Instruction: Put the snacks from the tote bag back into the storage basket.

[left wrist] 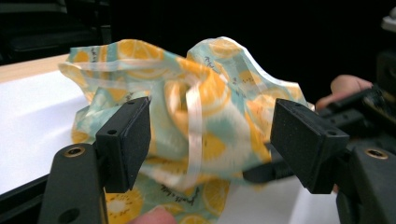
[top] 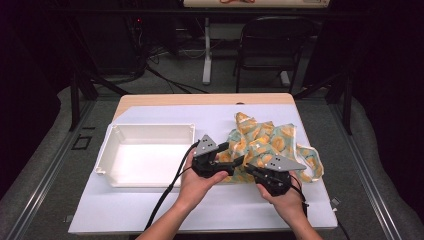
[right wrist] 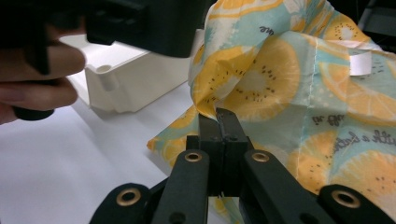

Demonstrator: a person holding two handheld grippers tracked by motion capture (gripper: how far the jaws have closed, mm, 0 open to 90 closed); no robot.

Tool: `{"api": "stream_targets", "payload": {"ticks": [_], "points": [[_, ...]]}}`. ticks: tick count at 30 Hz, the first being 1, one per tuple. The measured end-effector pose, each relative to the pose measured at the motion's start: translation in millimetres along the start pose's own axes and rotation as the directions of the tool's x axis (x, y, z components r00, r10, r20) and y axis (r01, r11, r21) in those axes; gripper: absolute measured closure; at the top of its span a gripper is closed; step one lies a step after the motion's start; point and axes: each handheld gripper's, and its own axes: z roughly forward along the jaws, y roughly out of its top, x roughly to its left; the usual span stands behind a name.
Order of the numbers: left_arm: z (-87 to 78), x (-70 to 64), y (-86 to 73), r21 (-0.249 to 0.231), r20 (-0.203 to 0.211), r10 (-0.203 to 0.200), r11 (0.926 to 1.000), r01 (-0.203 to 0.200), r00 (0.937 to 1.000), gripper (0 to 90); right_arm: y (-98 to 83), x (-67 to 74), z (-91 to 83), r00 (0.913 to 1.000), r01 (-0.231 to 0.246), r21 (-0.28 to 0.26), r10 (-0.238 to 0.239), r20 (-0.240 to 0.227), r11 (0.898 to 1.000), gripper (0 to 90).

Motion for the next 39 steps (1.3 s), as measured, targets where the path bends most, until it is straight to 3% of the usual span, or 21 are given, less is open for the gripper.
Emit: {"api": "stream_targets", "payload": {"ticks": [3, 5, 6, 9, 10, 13, 15, 19, 23, 25, 29, 32, 36, 39], "points": [[5.5, -1.2, -0.6, 0.022, 0.007, -0.024, 0.9995, 0.024, 0.9997, 32.9, -4.4, 2.6, -0.6, 0.9998, 0.013, 0.019, -0.013, -0.013, 1.0, 90.0], [8.2, -0.9, -3.3, 0.06, -0.002, -0.034, 0.9977, 0.034, 0.9994, 51.8, -8.7, 2.6, -2.1, 0.9997, 0.017, 0.027, -0.016, -0.02, 1.0, 90.0], [9.0, -0.2, -5.0, 0.072, -0.002, -0.035, 0.9968, 0.035, 0.9994, 51.8, -8.7, 2.6, -2.1, 0.9997, 0.017, 0.027, -0.016, -0.02, 1.0, 90.0], [8.9, 2.5, -8.9, 0.098, 0.02, -0.057, 0.9937, 0.055, 0.9982, 76.8, -9.3, 0.8, -4.4, 0.9997, 0.014, 0.026, -0.013, -0.022, 1.0, 89.8], [8.1, 3.2, -9.7, 0.108, 0.031, -0.062, 0.9924, 0.059, 0.9976, 84.6, -8.9, -0.4, -6.6, 0.9992, 0.008, 0.024, -0.007, -0.039, 1.0, 86.1], [7.0, 2.5, -11.9, 0.133, 0.032, -0.046, 0.9903, 0.041, 0.9984, 86.6, -8.6, -0.6, -9.2, 0.9988, 0.002, 0.018, -0.002, -0.05, 1.0, 79.6], [5.6, 2.7, -13.5, 0.137, 0.036, -0.05, 0.9895, 0.045, 0.9981, 87.2, -8.8, -1.8, -13.9, 0.9972, 0.008, 0.01, -0.007, -0.074, 1.0, 73.7], [4.0, 4.1, -16.7, 0.138, 0.037, -0.059, 0.989, 0.053, 0.9976, 87.6, -6.4, -9.8, -30.0, 0.9969, -0.002, -0.03, 0.0, -0.078, 1.0, 69.7], [4.0, 3.0, -21.7, 0.147, 0.039, -0.064, 0.9875, 0.057, 0.9972, 87.7, -0.9, -24.6, -44.6, 0.9984, -0.049, -0.085, 0.046, -0.033, 0.995, 64.4], [4.0, 2.7, -24.1, 0.155, 0.037, -0.06, 0.9864, 0.054, 0.9975, 87.7, 0.6, -33.2, -47.5, 0.9961, -0.082, -0.106, 0.085, 0.025, 0.991, 58.2], [3.7, 2.9, -30.0, 0.161, 0.024, -0.074, 0.9846, 0.069, 0.997, 87.7, 0.7, -50.3, -47.5, 0.9801, -0.144, -0.128, 0.159, 0.119, 0.981, 52.7], [4.7, 3.5, -35.8, 0.178, 0.007, -0.079, 0.9811, 0.076, 0.9969, 87.7, 0.7, -60.6, -44.2, 0.9679, -0.164, -0.132, 0.185, 0.17, 0.978, 49.8], [9.1, 2.6, -45.6, 0.208, -0.029, -0.061, 0.9758, 0.066, 0.9977, 87.7, 4.4, -71.9, -38.1, 0.9473, -0.196, -0.138, 0.224, 0.229, 0.971, 45.9], [11.8, 2.4, -51.9, 0.227, -0.038, -0.06, 0.9715, 0.067, 0.9975, 87.7, 7.9, -76.7, -31.1, 0.9388, -0.207, -0.131, 0.234, 0.252, 0.97, 42.5]]}}
